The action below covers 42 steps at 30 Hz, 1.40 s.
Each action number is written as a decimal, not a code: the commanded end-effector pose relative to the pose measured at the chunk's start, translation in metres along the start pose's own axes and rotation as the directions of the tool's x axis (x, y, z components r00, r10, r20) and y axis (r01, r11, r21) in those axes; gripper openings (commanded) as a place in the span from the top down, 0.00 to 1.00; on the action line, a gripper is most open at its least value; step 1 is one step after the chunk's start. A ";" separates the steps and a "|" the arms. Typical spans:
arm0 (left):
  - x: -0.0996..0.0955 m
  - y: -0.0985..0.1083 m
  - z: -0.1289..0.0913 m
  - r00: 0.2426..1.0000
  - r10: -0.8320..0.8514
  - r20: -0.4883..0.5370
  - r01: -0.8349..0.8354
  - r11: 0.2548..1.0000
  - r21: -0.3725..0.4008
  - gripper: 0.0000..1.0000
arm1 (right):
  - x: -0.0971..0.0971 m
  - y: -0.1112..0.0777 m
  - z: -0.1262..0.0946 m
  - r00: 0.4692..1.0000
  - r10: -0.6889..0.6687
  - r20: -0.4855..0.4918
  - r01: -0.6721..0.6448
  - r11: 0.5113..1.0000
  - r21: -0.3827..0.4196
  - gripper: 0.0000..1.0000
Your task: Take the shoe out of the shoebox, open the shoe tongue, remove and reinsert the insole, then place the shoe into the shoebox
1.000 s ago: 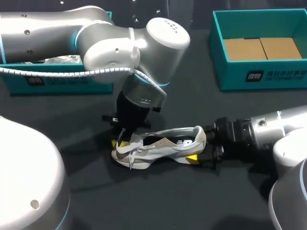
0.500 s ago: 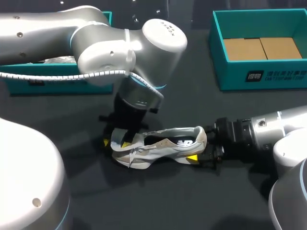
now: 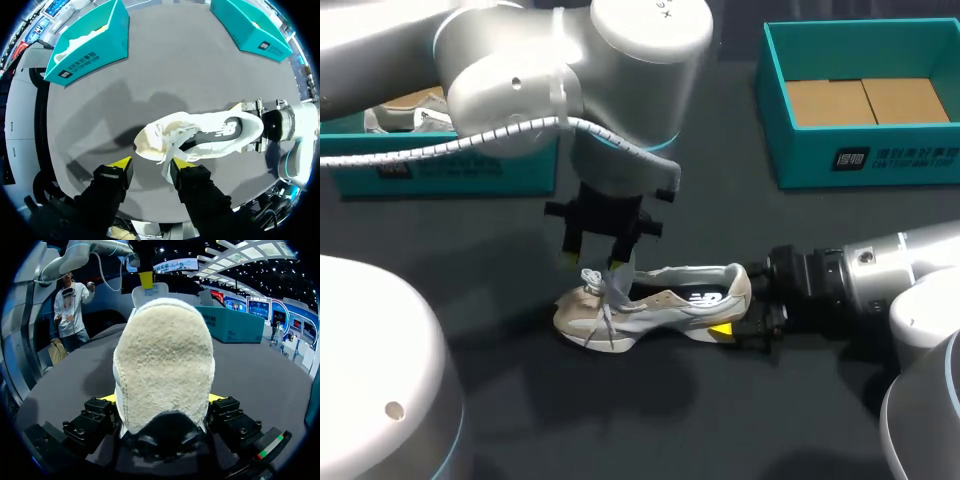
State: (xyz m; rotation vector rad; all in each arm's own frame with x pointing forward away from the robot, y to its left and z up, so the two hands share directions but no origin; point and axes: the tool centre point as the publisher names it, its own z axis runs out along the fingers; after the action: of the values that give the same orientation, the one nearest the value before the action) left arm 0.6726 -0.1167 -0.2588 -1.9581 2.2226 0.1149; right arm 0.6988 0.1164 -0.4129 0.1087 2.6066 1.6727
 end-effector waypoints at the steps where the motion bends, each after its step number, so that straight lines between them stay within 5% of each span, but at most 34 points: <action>1: 0.004 0.000 -0.021 0.998 0.047 -0.030 -0.046 0.998 0.043 0.51 | 0.001 0.001 0.000 1.000 0.000 0.001 0.000 1.000 0.004 1.00; 10: 0.038 -0.005 -0.054 0.928 0.334 -0.163 -0.323 0.942 0.088 0.57 | 0.001 0.001 0.000 1.000 0.000 0.001 0.000 1.000 0.004 1.00; 17: 0.063 -0.008 -0.076 0.768 0.603 -0.217 -0.577 0.798 0.176 0.75 | 0.001 0.001 0.000 1.000 0.000 0.001 0.000 1.000 0.004 1.00; 18: 0.067 -0.009 -0.079 0.730 0.648 -0.218 -0.621 0.761 0.187 0.80 | 0.001 0.001 0.000 1.000 0.000 0.001 0.000 1.000 0.004 1.00; 19: 0.069 -0.010 -0.081 0.700 0.680 -0.220 -0.650 0.734 0.197 0.97 | 0.001 0.001 0.000 1.000 0.000 0.001 0.000 1.000 0.004 1.00; 20: 0.071 -0.010 -0.082 0.667 0.713 -0.217 -0.681 0.701 0.211 1.00 | 0.001 0.001 0.000 1.000 0.000 0.001 0.000 1.000 0.004 1.00; 23: 0.073 -0.008 -0.084 0.551 0.812 -0.192 -0.770 0.583 0.257 1.00 | 0.001 0.001 0.000 1.000 0.000 0.001 0.000 1.000 0.004 1.00; 27: 0.076 0.001 -0.076 0.309 0.951 -0.023 -0.898 0.300 0.322 1.00 | 0.001 0.001 0.000 1.000 0.000 0.001 0.000 1.000 0.004 1.00; 42: 0.076 0.001 -0.076 0.309 0.951 -0.023 -0.898 0.300 0.322 1.00 | 0.001 0.001 0.000 1.000 0.000 0.001 0.000 1.000 0.004 1.00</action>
State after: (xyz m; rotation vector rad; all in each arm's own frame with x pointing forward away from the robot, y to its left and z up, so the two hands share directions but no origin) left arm 0.6569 -0.2080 -0.1973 -0.2644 3.0168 -0.2342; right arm 0.6988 0.1164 -0.4129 0.1087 2.6065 1.6728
